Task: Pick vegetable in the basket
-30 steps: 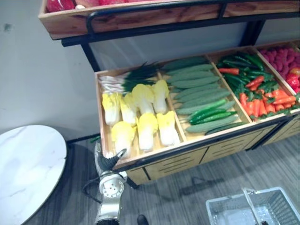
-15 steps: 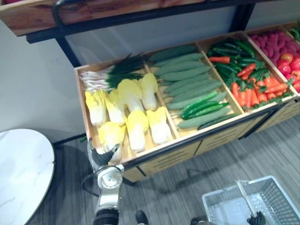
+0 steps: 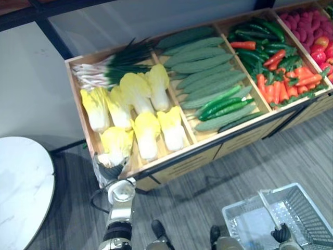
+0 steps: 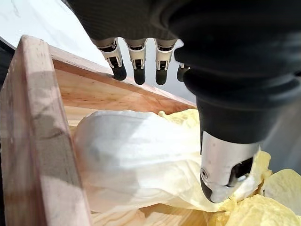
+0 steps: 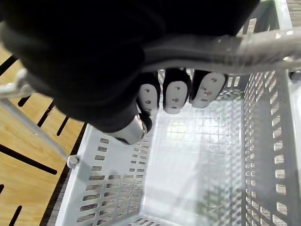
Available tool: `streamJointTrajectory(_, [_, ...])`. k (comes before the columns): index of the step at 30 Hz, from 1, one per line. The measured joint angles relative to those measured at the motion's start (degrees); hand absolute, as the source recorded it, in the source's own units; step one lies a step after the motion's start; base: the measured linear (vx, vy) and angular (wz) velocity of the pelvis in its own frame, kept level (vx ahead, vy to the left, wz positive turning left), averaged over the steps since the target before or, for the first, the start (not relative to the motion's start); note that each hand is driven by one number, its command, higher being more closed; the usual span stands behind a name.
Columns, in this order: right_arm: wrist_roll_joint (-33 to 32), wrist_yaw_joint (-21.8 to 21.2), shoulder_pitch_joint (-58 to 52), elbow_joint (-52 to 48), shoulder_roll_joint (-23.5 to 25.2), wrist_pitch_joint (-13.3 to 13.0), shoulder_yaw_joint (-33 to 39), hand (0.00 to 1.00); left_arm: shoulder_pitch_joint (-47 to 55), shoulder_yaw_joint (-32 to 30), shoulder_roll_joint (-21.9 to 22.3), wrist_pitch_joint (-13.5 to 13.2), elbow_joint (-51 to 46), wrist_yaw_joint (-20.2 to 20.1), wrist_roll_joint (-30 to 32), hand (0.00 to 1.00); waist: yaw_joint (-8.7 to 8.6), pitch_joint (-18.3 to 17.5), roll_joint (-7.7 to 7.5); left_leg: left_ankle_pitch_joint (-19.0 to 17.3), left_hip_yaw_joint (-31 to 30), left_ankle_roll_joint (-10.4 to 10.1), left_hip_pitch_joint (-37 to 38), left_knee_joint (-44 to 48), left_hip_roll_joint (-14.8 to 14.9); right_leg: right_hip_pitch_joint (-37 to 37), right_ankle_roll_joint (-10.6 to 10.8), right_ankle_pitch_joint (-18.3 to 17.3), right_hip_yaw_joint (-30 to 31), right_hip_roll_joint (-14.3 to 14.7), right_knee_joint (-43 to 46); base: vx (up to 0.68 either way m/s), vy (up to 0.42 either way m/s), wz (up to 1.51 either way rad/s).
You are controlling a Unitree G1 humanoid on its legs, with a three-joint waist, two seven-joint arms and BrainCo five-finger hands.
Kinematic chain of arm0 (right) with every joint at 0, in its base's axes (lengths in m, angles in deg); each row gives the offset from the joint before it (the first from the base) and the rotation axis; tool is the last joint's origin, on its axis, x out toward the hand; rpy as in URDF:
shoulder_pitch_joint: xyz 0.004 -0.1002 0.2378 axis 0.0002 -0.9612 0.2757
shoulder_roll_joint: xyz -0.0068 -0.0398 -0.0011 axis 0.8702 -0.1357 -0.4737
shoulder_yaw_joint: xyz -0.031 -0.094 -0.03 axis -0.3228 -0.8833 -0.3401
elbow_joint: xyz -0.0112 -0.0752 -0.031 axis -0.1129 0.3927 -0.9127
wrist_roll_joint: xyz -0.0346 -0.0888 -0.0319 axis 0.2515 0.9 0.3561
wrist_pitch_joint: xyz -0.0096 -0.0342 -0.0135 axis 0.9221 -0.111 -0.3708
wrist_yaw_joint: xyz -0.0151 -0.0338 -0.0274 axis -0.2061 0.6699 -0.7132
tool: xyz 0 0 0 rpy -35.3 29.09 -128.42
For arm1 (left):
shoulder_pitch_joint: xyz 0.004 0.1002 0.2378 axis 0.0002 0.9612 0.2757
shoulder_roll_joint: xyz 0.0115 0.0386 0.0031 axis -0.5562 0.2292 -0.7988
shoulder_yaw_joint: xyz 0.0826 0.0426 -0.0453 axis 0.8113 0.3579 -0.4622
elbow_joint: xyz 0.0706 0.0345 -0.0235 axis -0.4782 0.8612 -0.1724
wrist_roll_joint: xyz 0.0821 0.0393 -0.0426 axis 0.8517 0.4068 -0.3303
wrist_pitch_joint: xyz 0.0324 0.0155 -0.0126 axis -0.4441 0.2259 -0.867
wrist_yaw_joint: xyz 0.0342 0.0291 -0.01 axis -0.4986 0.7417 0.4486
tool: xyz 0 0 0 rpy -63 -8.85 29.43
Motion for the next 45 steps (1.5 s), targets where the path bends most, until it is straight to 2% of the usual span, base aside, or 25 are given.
streamJointTrajectory(6, [-0.01,0.14,1.49,0.07,-0.31,0.0,-0.47,1.0,-2.71,-0.86,-0.68,-0.26,3.58,1.93,0.4,0.0,0.17,0.77,0.8,0.61,0.13,-0.74,-0.64,0.16,0.67,-1.5,0.0,0.0,0.04,0.47,1.21,0.05,-0.014,-0.05])
streamJointTrajectory(13, [-0.04,0.41,3.72,0.04,-2.26,-0.74,-2.63,1.0,-8.42,-1.68,-4.43,0.36,12.15,2.38,3.39,0.0,0.18,2.31,1.74,0.87,0.34,-1.15,-2.18,-0.08,1.37,-4.43,-0.73,0.47,0.83,1.13,1.52,-0.01,-0.008,-0.11])
streamJointTrajectory(24, [-0.12,0.39,4.29,0.12,-3.02,-1.87,-6.21,1.0,-13.63,-1.58,-8.79,3.46,18.01,2.21,5.07,0.0,0.21,2.47,1.56,0.86,1.75,-1.15,-2.66,0.02,1.56,-5.7,-0.82,0.91,1.9,1.35,1.39,0.03,0.001,-0.06])
streamJointTrajectory(36, [-0.13,0.31,4.8,0.53,-3.27,-1.93,-6.69,1.0,-15.36,-1.41,-9.19,3.76,19.34,2.21,5.02,0.0,0.26,2.66,1.25,0.86,1.9,-1.18,-2.72,0.08,1.14,-5.88,-0.28,1.28,2.13,0.55,1.28,0.03,-0.002,-0.01])
streamJointTrajectory(45, [-0.18,0.54,5.2,0.55,-3.04,-1.72,-6.72,1.0,-15.39,2.33,-9.37,3.39,18.62,2.19,5.01,0.0,0.28,3.2,0.56,0.8,1.9,-1.19,-2.72,-0.02,0.21,-5.77,0.18,2.06,2.14,-0.39,1.02,0.0,0.006,0.01])
